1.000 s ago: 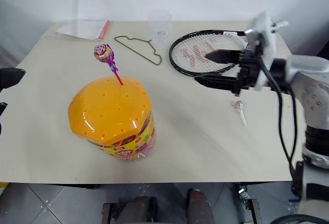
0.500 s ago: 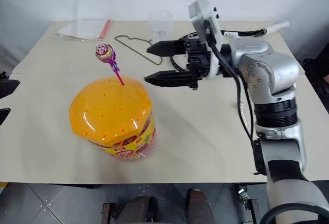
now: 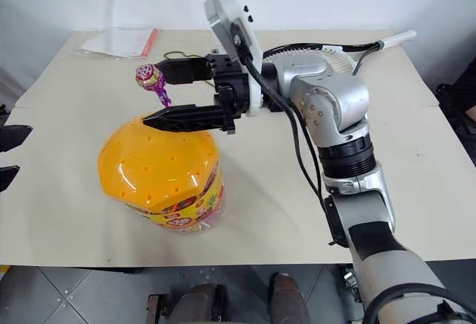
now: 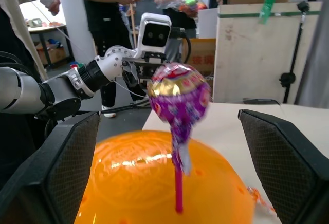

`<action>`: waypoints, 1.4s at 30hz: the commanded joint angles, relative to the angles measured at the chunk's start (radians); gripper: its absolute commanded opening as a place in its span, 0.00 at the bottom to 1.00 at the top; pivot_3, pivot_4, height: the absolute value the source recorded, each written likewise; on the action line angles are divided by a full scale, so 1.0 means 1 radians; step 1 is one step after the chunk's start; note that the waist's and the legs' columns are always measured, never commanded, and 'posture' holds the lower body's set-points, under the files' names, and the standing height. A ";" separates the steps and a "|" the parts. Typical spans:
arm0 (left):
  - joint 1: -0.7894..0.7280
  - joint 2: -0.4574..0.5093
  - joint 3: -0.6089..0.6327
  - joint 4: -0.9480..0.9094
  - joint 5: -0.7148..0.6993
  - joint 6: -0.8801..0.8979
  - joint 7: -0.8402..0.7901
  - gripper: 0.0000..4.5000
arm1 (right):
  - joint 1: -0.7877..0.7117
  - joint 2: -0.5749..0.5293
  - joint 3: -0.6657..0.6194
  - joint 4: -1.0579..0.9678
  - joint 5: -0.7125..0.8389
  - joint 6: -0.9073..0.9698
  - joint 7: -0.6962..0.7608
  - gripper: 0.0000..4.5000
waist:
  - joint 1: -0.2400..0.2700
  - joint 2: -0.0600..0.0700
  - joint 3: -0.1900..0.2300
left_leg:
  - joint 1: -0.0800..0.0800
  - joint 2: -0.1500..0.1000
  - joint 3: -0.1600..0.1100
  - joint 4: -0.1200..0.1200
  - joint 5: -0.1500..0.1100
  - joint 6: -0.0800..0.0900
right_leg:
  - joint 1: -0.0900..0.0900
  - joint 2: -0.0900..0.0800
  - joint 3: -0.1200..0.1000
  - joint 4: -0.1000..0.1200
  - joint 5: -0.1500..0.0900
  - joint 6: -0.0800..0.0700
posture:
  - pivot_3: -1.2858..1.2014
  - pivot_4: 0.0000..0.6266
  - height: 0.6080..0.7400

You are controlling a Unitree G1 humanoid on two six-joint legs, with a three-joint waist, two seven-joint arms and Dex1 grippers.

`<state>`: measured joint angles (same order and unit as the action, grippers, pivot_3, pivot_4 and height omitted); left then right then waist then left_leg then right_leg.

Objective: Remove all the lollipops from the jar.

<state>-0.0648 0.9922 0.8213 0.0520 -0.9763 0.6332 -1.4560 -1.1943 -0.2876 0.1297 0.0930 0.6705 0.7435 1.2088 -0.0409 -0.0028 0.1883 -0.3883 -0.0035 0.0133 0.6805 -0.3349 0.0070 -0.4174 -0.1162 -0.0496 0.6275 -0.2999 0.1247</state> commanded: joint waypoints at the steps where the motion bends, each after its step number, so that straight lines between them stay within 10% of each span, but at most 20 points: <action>1: 0.021 0.012 0.045 -0.014 0.003 -0.026 -0.027 1.00 | -0.030 0.015 0.003 -0.014 -0.007 -0.017 -0.004 0.99 | 0.000 0.000 0.000 | 0.000 0.000 0.000 0.000 0.000 0.000 | 0.000 0.000 0.000 0.000 0.000 0.000 | 0.52 0.24 1.00; 5: 0.017 0.012 0.049 -0.012 -0.010 -0.034 -0.032 1.00 | -0.039 0.032 0.017 0.001 -0.035 -0.039 -0.001 0.85 | -0.004 0.000 0.000 | 0.000 0.000 0.000 0.000 0.000 0.000 | 0.000 0.000 0.000 0.000 0.000 0.000 | 0.52 0.24 1.00; 16: -0.011 -0.007 0.049 -0.023 -0.044 -0.033 -0.013 1.00 | -0.087 0.083 -0.003 0.034 -0.047 -0.063 -0.022 0.01 | -0.018 0.000 0.000 | 0.000 0.000 0.000 -0.001 0.000 0.000 | -0.001 0.000 0.000 0.001 0.000 0.000 | 0.52 0.24 1.00; 30: -0.080 -0.024 -0.009 -0.004 -0.049 -0.042 0.008 1.00 | -0.217 0.065 -0.035 0.162 -0.111 -0.129 -0.056 0.00 | -0.016 -0.001 -0.001 | 0.000 -0.001 0.000 -0.001 0.000 0.000 | -0.002 0.000 0.000 0.002 0.000 0.000 | 0.52 0.24 1.00; 42: -0.184 -0.042 -0.103 0.059 -0.021 -0.084 -0.007 1.00 | -0.189 -0.239 -0.106 0.233 -0.207 -0.172 -0.026 0.00 | -0.015 -0.002 -0.001 | -0.002 -0.001 0.002 -0.001 -0.001 0.000 | -0.003 0.000 0.000 0.001 0.000 0.000 | 0.52 0.24 1.00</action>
<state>-0.2375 0.9415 0.7065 0.1057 -1.0030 0.5639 -1.4559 -1.3742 -0.4920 0.0562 0.3656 0.4672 0.5595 1.1854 -0.0563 -0.0052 0.1869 -0.3901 -0.0044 0.0151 0.6791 -0.3357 0.0071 -0.4210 -0.1162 -0.0499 0.6291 -0.2999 0.1244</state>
